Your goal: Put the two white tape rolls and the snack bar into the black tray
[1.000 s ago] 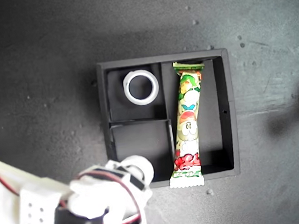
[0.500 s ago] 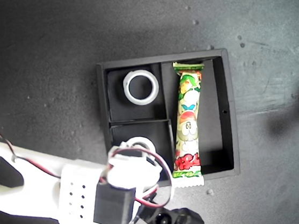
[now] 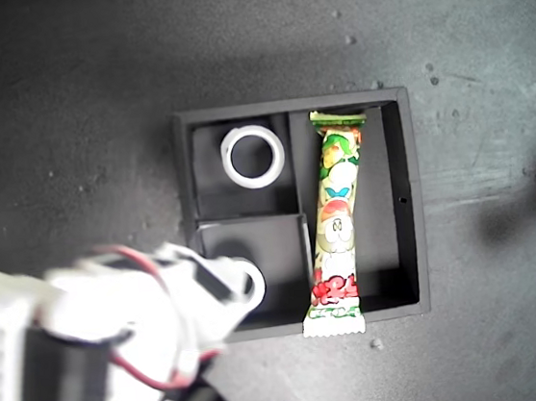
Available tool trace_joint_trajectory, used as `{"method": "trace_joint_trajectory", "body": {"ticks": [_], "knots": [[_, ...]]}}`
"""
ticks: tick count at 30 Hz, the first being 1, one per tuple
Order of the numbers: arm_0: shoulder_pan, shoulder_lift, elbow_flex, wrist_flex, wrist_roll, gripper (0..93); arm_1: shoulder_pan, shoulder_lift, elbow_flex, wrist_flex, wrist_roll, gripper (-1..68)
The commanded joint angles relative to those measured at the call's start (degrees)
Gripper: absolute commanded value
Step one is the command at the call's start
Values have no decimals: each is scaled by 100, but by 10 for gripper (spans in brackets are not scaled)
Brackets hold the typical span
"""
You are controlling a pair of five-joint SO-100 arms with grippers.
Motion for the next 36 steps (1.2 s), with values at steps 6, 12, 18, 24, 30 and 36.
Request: {"method": "trace_joint_trajectory", "body": {"ticks": [6,12,18,24,30,36], "knots": [[-396,5546,7541,-2487,-1099,1,9,26,62,26,-62,24],[-220,7427,10459,-3674,-1714,1,9,26,62,26,-123,24],[-308,8842,11953,-3850,-1819,1,264,-44,62,44,-149,24],[-378,11215,13245,-3041,-1986,1,773,-44,62,44,-659,24],[-571,11215,13509,-2399,-2777,1,879,26,62,26,-747,24],[-369,11215,13509,-2373,-2320,2,826,26,62,26,-747,24]]}}
